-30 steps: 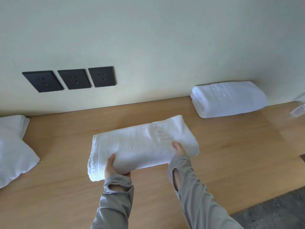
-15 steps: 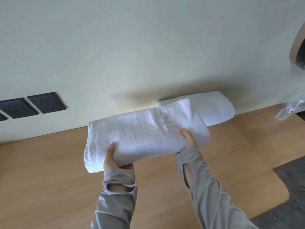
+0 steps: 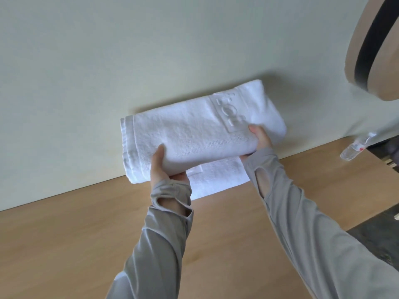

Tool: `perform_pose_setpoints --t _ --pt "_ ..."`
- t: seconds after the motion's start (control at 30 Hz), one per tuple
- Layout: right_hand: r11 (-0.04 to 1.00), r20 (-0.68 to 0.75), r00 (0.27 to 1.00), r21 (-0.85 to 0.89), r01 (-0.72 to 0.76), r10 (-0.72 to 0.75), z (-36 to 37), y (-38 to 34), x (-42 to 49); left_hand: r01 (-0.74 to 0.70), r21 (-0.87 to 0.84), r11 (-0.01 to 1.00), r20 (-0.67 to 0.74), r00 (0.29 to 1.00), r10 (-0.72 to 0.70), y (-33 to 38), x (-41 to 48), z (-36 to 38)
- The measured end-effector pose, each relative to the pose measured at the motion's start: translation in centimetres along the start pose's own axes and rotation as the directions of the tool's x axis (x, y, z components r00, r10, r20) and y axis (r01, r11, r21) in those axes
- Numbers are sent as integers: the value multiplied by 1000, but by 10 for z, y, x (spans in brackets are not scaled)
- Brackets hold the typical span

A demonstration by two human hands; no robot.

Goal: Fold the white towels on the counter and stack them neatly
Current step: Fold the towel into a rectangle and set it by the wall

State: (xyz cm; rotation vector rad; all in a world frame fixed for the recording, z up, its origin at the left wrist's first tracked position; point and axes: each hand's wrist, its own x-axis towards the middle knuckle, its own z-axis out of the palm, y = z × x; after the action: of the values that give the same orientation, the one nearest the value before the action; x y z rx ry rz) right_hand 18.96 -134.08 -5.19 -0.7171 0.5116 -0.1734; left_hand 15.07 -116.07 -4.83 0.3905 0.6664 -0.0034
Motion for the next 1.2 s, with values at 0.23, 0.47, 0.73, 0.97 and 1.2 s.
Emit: perform_pose_setpoints --t 0.23,0.47,0.73,0.97,1.2 --pt "989 -210 967 25 -146 147 -60 40 58 0 68 998 -163 987 11 -51 59 -29" --pt "986 -233 965 -88 -144 121 -81 43 66 -52 117 992 -103 993 64 -55 60 -51" --pt "765 -202 974 -609 -207 103 -96 -36 80 42 694 719 -88 996 28 42 64 -65" --pt "290 -67 985 -957 -19 -156 -65 -32 116 -82 992 92 56 963 263 42 118 -22" --pt "188 -63 955 -982 -8 -290 -75 -15 124 -94 991 -96 127 886 445 30 125 -33"
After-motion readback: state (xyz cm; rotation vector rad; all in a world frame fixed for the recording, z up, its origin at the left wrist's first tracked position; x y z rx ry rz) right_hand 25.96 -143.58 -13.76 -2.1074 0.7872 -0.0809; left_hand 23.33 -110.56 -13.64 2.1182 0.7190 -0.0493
